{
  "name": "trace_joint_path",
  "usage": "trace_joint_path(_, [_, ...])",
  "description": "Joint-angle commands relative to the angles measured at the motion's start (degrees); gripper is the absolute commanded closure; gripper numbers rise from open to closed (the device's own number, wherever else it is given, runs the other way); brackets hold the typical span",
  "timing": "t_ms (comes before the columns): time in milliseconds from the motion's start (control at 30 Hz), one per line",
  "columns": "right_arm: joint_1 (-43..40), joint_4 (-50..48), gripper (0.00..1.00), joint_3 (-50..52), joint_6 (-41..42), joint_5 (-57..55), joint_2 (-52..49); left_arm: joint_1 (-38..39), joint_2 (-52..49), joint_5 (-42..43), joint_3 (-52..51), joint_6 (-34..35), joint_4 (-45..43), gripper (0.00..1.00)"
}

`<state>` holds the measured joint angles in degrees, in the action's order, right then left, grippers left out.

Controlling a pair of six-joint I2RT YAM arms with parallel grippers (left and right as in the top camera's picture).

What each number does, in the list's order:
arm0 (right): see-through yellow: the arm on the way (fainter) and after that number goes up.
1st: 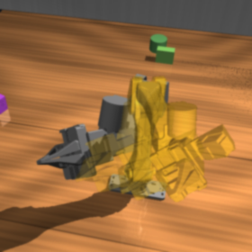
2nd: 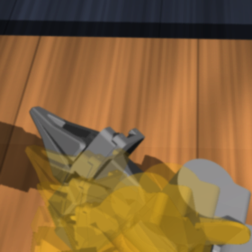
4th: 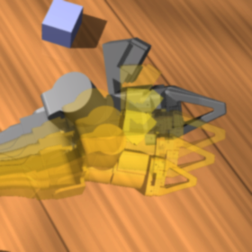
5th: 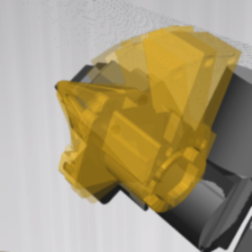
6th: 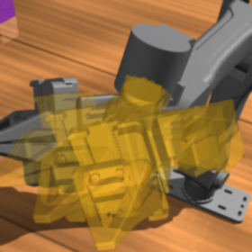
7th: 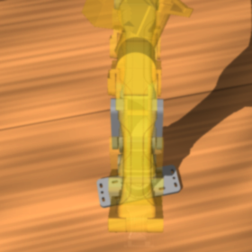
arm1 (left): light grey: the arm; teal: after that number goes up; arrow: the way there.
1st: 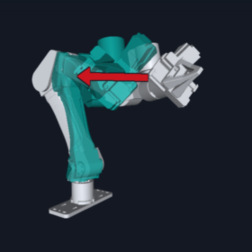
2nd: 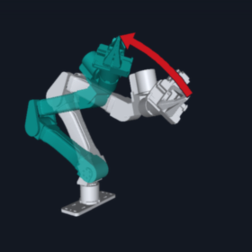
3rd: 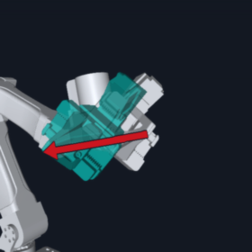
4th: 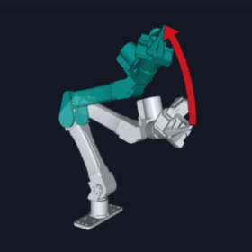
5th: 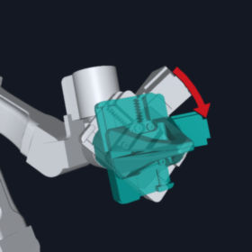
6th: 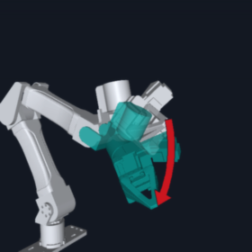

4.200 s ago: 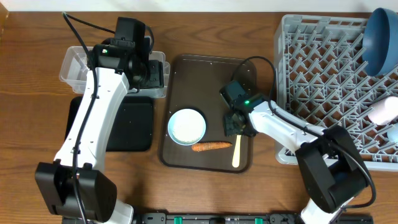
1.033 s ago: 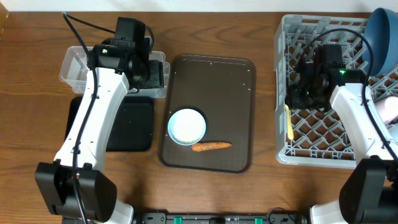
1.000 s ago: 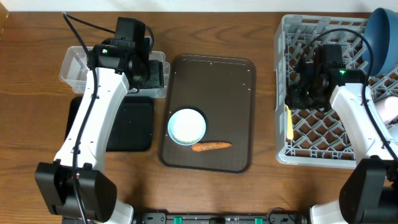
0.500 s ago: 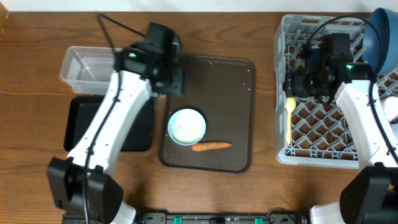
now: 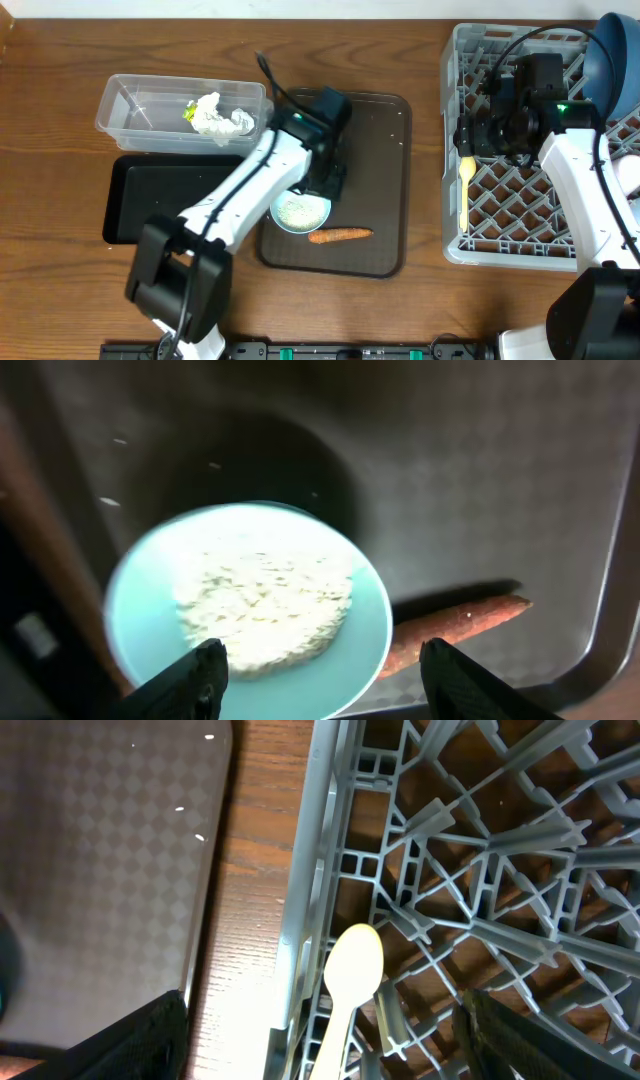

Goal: Sort waste into correct bins and load items into the dishwasher rack
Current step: 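Reach left gripper to light-blue rice bowl and grasp its rim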

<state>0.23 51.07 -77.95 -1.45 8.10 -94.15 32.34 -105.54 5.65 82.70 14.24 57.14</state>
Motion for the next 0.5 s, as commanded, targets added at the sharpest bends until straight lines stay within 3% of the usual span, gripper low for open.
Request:
trace_joint_path(0, [-0.2, -0.1, 0.15, -1.0, 0.3, -0.1, 1.2, 1.6, -1.6, -0.2, -0.9, 1.6, -0.7, 0.36])
trace_joint_path(467, [-0.2, 0.0, 0.15, -1.0, 0.3, -0.1, 1.2, 3.1, -7.3, -0.1, -2.1, 1.6, -5.6, 0.37])
